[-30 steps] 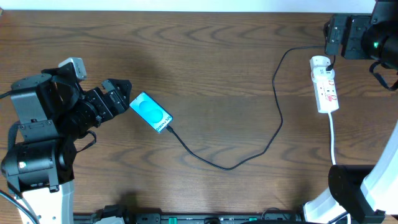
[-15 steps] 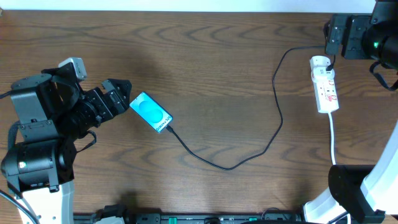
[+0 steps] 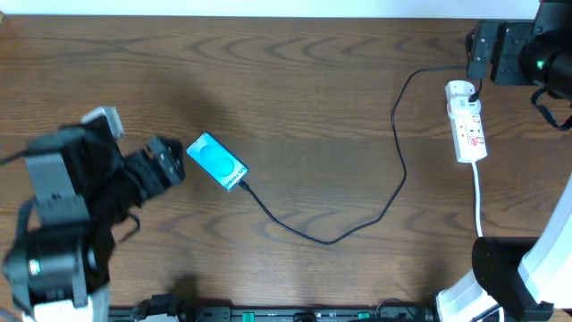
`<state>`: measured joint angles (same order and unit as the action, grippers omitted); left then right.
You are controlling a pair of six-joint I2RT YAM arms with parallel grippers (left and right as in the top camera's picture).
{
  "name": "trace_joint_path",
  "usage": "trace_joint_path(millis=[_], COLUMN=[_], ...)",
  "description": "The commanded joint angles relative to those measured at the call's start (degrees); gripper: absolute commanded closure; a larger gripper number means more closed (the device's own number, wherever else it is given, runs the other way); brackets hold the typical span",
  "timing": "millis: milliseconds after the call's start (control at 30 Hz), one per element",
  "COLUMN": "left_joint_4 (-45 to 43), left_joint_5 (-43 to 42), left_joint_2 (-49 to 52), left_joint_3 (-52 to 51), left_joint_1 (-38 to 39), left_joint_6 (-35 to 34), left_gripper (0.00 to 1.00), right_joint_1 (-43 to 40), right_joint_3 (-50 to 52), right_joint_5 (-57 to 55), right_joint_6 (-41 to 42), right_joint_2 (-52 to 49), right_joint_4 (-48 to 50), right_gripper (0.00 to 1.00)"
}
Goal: Plug charger to phone and switch on socket
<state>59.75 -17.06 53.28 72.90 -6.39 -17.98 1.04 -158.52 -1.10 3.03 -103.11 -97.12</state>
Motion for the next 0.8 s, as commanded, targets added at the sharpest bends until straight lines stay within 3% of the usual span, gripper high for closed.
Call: trace_joint_path(millis=[0,167,400,567,767], left_joint_4=[1.2,-5.0,-30.4,-52.8,-60.2], left_joint_5=[14.1,17.6,16.0,16.0,16.7], left_joint_2=[-7.9,-23.1,-42.8,-49.4,-50.3], left_joint_3=[-5.2,-17.1,-41.2,-57.3,-64.5], left_joint_1=[5.1,7.8,7.7,7.7,5.1], left_joint_6=[0.4,0.3,-0.2,-0.5,-0.4], left_gripper=[0.08,0.08,0.08,0.08,0.08], right_joint_1=[0.3,0.3,0.3,0.3,0.3], right_joint_3=[0.1,0.1,0.1,0.1,0.1], right_joint_5=[-0.5,-0.5,-0.5,-0.5,-0.5], right_joint_6=[0.8,0.8,0.8,0.8,0.8], right_joint_2=[0.8,0.8,0.8,0.8,0.8], right_joint_4=[-0.2,-0.2,-0.2,-0.2,-0.2], right_gripper=[0.01,0.01,0.01,0.01,0.01])
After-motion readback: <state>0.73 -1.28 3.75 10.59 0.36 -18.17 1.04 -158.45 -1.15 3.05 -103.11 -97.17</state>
